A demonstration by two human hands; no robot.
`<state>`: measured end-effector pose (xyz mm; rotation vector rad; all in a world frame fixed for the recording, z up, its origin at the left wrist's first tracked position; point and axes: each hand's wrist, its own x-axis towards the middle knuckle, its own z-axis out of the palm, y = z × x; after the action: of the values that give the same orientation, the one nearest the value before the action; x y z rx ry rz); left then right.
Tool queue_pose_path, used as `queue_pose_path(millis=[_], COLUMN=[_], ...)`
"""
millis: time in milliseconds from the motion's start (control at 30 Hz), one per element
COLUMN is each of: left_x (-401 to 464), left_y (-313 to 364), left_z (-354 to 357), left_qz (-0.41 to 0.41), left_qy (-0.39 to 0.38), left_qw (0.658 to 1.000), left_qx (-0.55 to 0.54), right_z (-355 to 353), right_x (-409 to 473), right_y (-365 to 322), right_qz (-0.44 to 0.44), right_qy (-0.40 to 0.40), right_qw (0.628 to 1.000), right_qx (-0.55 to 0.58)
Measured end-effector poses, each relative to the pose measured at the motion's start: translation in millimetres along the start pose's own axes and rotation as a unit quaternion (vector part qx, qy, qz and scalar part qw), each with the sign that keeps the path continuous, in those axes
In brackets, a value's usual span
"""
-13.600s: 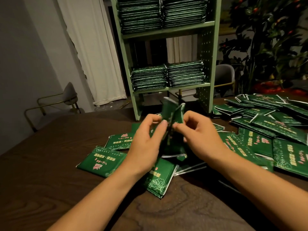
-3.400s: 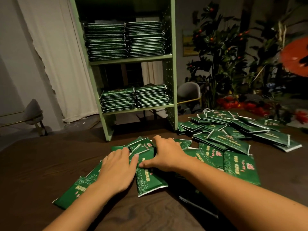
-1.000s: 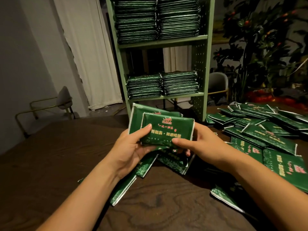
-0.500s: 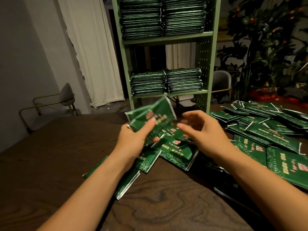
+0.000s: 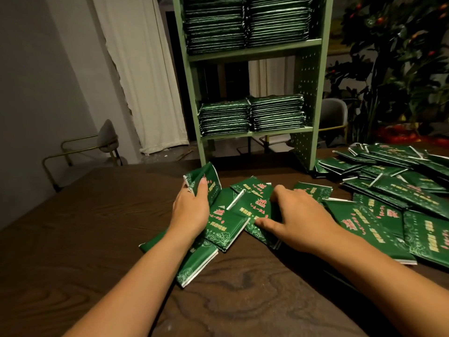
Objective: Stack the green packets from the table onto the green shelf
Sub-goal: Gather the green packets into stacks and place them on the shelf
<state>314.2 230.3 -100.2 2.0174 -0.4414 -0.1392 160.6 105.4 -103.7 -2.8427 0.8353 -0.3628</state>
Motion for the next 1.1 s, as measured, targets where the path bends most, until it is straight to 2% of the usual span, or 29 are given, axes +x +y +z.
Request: queue_pose_path(millis=[200,367,500,567,633,767,933,967,1033,1100], left_x=[0.5,2.0,4.9,10.5,15.8,11.3,-11.1,-13.8,-14.0,-11.1], left_y=[-1.7,-5.5,-1.6,-1.5,-3.4,-2.4,5.0,3.6,-1.5,-3.3], left_z=[9.6,20.5,12.6,5.0,-1.0,-1.7,5.0,7.8,11.1,10.7], left_qz=[0.020,0.013,-0.040,-0.028,-0.004,0.017,0.077,0.110,0.165,0.182], left_qy=[-0.015,-0.015,0.008,0.042,0.049,-0.050,-0.262,-0.277,-0.257,-0.235], left_qw=[1.000,0.999,0.989,0.981,0.973,0.961,0.916,0.917,0.930,0.936], left_qx=[-0.014,-0.035,-0.145,-0.187,-0.225,-0.272,-0.294,-0.264,-0.202,-0.187], right_z=[3.5,12.4,8.6,-2.5,-13.3,-20.6,-11.0,-10.3,-9.2,-8.5], right_x=[-0.5,-5.7,1.3,1.9,0.8,-0.2,2.6,2.1,0.5,1.5], right_y=[-11.8,-36.8,-28.6,-15.5,-1.4,12.7,13.3,13.0,10.8,10.3], right_qz=[0.020,-0.007,0.004,0.012,-0.017,-0.082,-0.085,-0.093,-0.125,-0.149], right_qy=[0.042,0.022,0.012,0.027,0.056,0.064,0.121,0.128,0.141,0.163], right_qw=[0.985,0.993,0.964,0.950,0.945,0.952,0.946,0.942,0.937,0.939], right_qx=[0.167,0.112,0.264,0.310,0.322,0.288,0.288,0.295,0.295,0.263])
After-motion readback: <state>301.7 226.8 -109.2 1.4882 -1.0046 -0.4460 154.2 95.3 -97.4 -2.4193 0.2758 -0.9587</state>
